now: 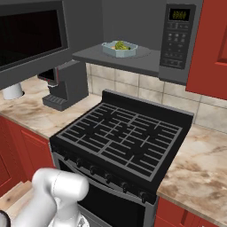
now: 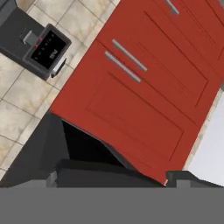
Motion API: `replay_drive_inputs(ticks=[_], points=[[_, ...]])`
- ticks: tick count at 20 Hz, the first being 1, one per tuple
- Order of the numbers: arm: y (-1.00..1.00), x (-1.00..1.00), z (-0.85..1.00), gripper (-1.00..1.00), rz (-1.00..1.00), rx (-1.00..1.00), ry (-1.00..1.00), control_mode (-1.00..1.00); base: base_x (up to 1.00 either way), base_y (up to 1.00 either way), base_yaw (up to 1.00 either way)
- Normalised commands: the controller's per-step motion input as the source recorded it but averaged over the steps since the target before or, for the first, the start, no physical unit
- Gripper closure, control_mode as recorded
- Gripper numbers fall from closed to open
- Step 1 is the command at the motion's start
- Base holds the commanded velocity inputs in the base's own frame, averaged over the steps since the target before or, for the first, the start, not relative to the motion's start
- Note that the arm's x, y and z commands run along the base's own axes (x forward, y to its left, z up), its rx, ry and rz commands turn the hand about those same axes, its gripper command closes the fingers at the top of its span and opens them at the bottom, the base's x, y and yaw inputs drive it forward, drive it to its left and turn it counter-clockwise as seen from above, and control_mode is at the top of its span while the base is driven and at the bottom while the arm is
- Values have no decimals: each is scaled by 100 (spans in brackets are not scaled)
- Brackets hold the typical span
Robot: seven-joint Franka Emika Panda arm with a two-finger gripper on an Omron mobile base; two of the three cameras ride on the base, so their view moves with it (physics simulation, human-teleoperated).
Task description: Place the tupperware containing the shrimp and broccoli meal in the microwave. Close the microwave door and press the start button to reheat the meal.
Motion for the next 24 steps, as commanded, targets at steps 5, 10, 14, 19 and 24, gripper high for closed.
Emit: replay_drive_inputs(ticks=[5, 10, 14, 19, 24], points=[[6, 57, 0, -100, -14, 6, 0, -100, 0, 0, 0], [0, 73, -7, -100, -16, 4, 0, -100, 0, 0, 0], [1, 78, -10, -100, -17, 0, 0, -100, 0, 0, 0], [-18, 43, -8, -100, -22, 0, 0, -100, 0, 0, 0], [-77, -4, 0, -100, -26, 0, -8, -100, 0, 0, 0]])
